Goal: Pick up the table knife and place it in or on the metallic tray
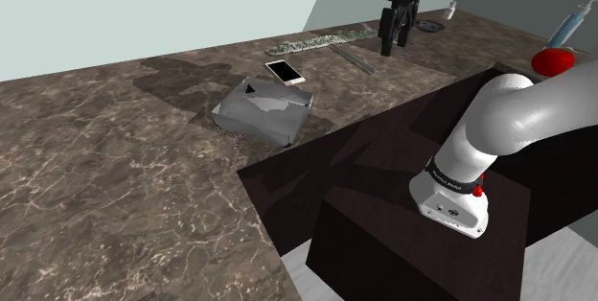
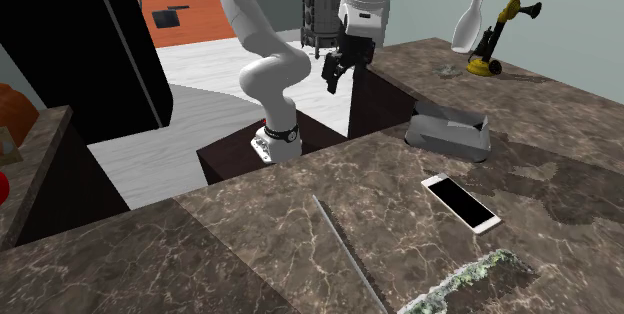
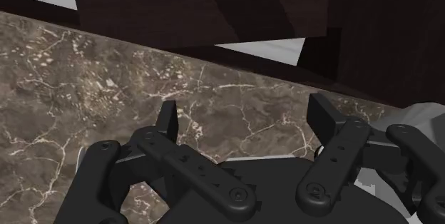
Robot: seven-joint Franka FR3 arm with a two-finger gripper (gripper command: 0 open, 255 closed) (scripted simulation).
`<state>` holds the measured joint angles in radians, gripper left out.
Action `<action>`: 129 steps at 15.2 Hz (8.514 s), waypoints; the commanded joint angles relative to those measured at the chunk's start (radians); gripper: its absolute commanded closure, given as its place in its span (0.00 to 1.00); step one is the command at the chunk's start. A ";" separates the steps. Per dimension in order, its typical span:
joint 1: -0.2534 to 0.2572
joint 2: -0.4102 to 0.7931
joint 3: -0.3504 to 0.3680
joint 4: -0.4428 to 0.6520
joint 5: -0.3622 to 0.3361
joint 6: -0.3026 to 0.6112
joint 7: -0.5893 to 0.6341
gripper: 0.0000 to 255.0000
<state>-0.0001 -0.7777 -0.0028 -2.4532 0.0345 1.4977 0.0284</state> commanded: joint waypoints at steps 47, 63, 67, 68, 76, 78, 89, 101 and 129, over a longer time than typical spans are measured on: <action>-0.188 0.859 -0.254 0.368 -0.051 0.517 -0.143 1.00; -0.185 0.803 -0.253 0.455 -0.065 0.376 -0.136 1.00; -0.184 0.789 -0.252 0.493 -0.068 0.324 -0.135 1.00; -0.184 0.785 -0.252 0.503 -0.068 0.311 -0.135 1.00; -0.183 0.769 -0.251 0.592 -0.071 0.206 -0.135 1.00; -0.171 0.749 -0.239 0.582 -0.072 0.196 -0.111 1.00; -0.051 0.609 -0.093 0.442 -0.041 0.194 0.151 1.00; 0.078 0.596 0.079 0.444 0.033 0.187 0.433 1.00; 0.229 0.785 0.269 0.486 0.066 0.359 0.755 1.00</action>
<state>0.2285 0.0046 0.2657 -1.9573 0.1011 1.8430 0.7837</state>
